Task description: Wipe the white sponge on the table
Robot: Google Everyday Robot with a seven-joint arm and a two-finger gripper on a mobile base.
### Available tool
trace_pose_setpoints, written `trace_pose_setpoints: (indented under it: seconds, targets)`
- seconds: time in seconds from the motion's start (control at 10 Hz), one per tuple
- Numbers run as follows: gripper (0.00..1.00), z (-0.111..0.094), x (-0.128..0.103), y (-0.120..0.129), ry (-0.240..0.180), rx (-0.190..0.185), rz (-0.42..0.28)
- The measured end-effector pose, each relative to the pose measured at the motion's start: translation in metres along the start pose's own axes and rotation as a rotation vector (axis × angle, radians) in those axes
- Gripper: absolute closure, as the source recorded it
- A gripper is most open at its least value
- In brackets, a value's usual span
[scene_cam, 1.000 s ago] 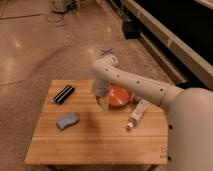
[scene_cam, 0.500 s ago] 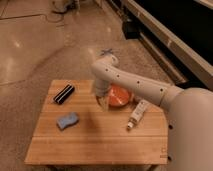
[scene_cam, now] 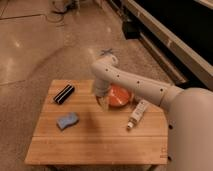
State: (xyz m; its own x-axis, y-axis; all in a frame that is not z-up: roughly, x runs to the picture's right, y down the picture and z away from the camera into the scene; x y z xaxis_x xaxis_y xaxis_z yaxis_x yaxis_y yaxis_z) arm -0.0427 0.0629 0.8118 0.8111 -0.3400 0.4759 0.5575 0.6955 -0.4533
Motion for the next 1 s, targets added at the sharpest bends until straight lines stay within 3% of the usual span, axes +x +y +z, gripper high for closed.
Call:
trace_pose_setpoints:
  seconds: [0.2,0.4,0.6,1.0]
  targets:
    - [0.20,0.005,-0.005,0.001,-0.001,-0.030,-0.017]
    - [0.20,0.034,-0.021,0.001,0.023,-0.101,-0.075]
    - [0.20,0.057,-0.031,-0.005,0.044,-0.127,-0.100]
    - [0.20,0.110,-0.066,-0.042,0.057,-0.115,-0.131]
